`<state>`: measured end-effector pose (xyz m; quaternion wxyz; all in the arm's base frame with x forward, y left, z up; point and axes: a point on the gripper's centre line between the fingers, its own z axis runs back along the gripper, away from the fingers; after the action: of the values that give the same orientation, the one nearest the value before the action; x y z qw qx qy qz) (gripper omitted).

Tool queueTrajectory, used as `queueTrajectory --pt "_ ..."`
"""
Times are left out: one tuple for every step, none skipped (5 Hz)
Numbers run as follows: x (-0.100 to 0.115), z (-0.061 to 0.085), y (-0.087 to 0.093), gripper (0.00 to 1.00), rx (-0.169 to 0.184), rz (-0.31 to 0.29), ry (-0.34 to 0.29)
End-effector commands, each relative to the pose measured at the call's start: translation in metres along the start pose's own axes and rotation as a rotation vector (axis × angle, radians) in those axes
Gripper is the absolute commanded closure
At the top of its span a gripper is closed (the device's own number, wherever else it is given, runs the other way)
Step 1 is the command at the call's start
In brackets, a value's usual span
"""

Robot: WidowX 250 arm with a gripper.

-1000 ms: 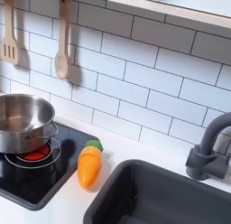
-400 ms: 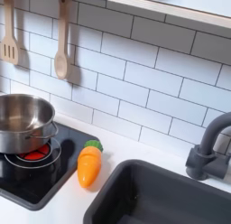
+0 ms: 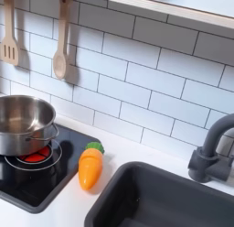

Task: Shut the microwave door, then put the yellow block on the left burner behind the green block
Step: 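Put the yellow block on the left burner behind the green block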

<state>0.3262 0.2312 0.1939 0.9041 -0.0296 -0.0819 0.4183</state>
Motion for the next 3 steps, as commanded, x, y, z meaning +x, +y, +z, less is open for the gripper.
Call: queueTrajectory --pt "-0.0001 -0.0053 0.0009 1.0 0.014 -0.003 0.009" --pt "0.001 -0.0095 0.0023 1.0 0.022 -0.01 0.017" --pt "0.0021 -0.012 0.0041 1.0 0.031 -0.005 0.021"
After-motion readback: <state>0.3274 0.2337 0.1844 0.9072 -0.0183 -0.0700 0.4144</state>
